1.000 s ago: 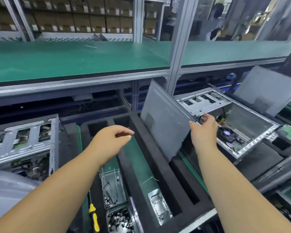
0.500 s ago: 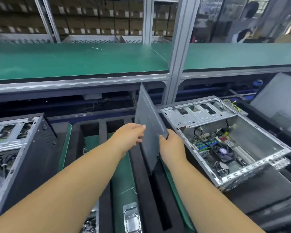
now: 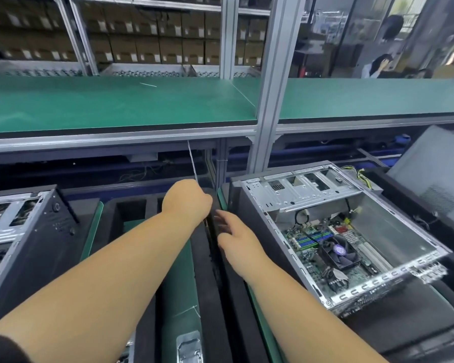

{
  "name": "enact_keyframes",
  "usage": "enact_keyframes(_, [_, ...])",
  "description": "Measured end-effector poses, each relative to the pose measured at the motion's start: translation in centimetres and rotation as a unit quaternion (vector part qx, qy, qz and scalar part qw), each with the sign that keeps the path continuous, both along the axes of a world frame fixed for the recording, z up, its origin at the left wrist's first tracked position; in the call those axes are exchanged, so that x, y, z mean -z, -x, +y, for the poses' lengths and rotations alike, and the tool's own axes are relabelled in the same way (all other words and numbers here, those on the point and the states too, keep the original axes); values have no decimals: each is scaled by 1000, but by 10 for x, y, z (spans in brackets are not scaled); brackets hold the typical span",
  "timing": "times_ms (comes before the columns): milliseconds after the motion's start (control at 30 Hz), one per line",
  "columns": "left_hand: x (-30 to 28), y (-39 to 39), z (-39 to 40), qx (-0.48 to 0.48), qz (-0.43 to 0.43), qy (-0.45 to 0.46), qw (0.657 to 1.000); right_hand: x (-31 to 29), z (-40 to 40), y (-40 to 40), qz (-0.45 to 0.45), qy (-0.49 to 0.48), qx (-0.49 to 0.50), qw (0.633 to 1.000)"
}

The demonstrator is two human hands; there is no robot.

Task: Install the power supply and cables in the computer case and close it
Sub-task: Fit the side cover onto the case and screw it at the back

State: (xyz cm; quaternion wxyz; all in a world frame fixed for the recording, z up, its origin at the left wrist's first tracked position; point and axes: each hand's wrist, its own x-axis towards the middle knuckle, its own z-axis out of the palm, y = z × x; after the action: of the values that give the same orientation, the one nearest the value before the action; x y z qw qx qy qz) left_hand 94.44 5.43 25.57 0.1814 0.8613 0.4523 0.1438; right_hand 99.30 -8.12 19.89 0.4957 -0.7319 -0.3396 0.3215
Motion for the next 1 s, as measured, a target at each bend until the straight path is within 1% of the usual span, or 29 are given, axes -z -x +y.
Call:
enact_keyframes(133, [-12,16,17,-16,-16,10,1000,-3,-1,-8,36,-21,72,997])
enact_keyframes(300, [-44,48,31,-18,-32,31,999,-5,6,-10,45,-12,95,994])
enact_keyframes(433, [-69,86,35,-35,-122,58,990,1,17,-7,38,15,107,993])
enact_keyframes(567, [-88,130,40,-38,-189,69,979,6,33,3,11,66,91,994])
enact_keyframes(633, [-95,154,44,-44,-252,97,962,3,41,12,2,103,87,991])
enact_keyframes(700, [-101,181,47,-57,-324,140,934,-1,52,22,18,135,92,986])
enact_keyframes(800, [-106,222,53,-74,-398,185,896,-7,68,42,33,149,95,984])
enact_keyframes(867, [-107,250,58,-82,-423,209,878,-8,78,57,36,139,110,984])
enact_keyframes(1000, [-100,309,76,-97,-446,218,863,-4,95,93,37,102,141,984])
